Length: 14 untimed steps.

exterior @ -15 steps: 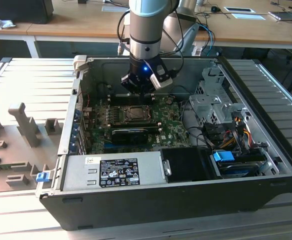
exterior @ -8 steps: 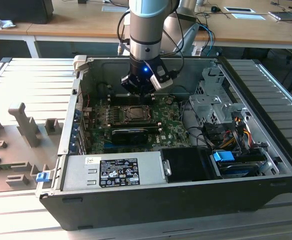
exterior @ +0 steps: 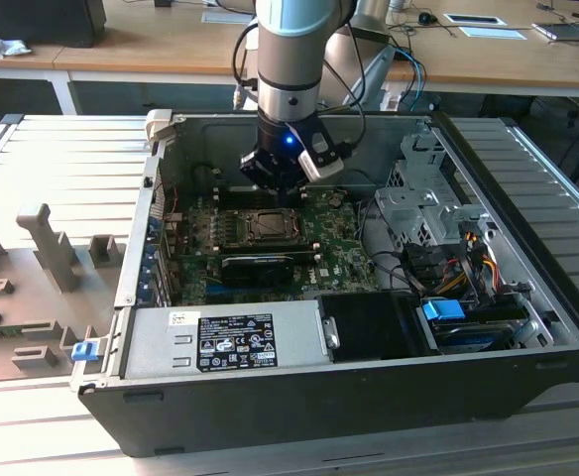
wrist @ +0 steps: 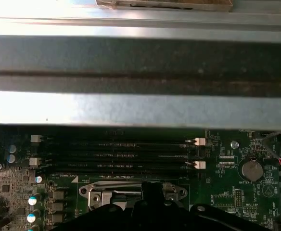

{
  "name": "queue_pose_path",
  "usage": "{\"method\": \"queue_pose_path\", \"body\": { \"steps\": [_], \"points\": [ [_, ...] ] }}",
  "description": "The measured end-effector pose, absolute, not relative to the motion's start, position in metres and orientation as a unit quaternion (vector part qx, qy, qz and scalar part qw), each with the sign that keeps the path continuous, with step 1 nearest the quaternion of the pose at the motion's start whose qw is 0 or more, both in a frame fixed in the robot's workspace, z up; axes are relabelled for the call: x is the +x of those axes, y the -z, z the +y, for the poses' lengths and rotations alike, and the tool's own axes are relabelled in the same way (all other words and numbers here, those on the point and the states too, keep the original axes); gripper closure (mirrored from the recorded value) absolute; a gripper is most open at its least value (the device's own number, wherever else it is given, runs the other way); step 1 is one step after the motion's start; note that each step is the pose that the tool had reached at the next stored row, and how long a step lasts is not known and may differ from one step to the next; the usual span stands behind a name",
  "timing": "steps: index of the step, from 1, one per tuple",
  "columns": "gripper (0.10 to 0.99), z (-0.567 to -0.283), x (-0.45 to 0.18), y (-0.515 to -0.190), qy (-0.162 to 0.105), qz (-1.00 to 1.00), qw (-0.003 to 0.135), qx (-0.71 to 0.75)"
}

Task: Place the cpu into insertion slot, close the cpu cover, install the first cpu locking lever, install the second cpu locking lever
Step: 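Install the second cpu locking lever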

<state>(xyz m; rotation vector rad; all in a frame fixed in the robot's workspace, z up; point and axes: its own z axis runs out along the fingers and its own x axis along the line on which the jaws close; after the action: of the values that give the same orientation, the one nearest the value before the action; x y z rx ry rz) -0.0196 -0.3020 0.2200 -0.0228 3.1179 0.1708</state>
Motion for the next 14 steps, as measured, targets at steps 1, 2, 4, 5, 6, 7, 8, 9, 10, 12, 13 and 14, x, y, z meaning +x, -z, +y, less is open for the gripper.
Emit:
{"method": "queue_pose_path", "body": {
  "steps": [1,2,4,5,6,7,8,9,10,12,13,14],
  "points": [
    [0.980,-0.3023,-0.0197,-0.2204,-0.055,0.998,0.009,-0.007],
    [0.980,-0.3026,-0.0197,-0.2220,-0.055,0.998,0.009,-0.007],
    [0.980,-0.3027,-0.0197,-0.2262,-0.055,0.998,0.009,-0.007],
    [0.980,-0.3027,-0.0197,-0.2287,-0.055,0.998,0.009,-0.007],
    [0.980,-0.3032,-0.0196,-0.2287,-0.055,0.998,0.009,-0.007],
    [0.980,-0.3038,-0.0196,-0.2287,-0.055,0.998,0.009,-0.007],
    [0.980,-0.3042,-0.0196,-0.2287,-0.055,0.998,0.009,-0.007],
    [0.980,-0.3049,-0.0196,-0.2287,-0.055,0.998,0.009,-0.007],
    [0.980,-0.3056,-0.0197,-0.2288,-0.055,0.998,0.009,-0.007],
    [0.980,-0.3067,-0.0197,-0.2287,-0.055,0.998,0.009,-0.007],
    [0.980,-0.3072,-0.0197,-0.2288,-0.055,0.998,0.009,-0.007],
    [0.980,-0.3078,-0.0196,-0.2287,-0.055,0.998,0.009,-0.007]
  ]
}}
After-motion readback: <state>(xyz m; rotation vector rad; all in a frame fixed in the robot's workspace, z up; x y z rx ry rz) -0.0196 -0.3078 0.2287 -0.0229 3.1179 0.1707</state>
